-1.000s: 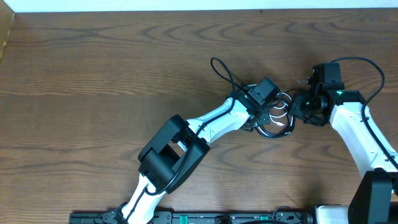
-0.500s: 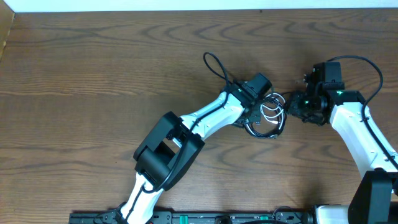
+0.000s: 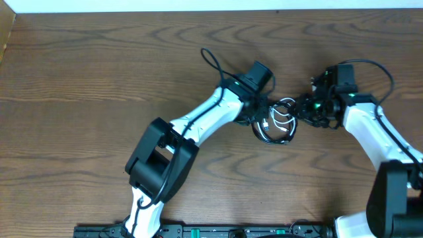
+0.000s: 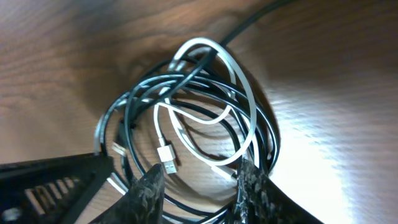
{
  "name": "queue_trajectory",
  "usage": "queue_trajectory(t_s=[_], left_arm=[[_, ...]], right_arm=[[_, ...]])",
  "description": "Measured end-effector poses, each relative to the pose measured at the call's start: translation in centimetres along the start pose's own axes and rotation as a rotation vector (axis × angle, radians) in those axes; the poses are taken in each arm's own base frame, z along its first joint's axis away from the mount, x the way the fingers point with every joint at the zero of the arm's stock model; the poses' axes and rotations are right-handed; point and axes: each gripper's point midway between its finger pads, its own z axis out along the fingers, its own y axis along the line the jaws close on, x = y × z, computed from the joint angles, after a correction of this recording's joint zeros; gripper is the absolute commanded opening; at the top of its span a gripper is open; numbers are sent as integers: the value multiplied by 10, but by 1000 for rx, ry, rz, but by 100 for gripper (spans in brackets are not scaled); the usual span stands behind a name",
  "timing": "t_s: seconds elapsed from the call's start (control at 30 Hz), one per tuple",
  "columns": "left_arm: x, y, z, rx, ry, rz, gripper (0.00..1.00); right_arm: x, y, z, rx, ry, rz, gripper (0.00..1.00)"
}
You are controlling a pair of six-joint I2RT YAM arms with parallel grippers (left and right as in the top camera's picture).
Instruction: Untangle cables
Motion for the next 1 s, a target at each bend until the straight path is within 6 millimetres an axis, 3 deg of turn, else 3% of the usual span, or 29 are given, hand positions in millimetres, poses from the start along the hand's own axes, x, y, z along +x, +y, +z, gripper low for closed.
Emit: queue_trajectory(t_s=[0.17,0.5,0.73,0.83,1.0], left_arm=[[-5,7,-4,26,25,-14,8],[-4,9,-5,39,40,-10,8],[-4,9,-5,38,41,-3,7],[-3,11,-5,34,46,-6,7],[-3,13,-6,29,50,-6,7]], right_arm=[[10,5,17,-10,51,-14,34],[2,-3,20,40,14,-17,38],[-2,-11,49,54,20,-21,21],[-6,-10,56,51,8,-31,1],[-8,-9,57,43,0,-35,1]])
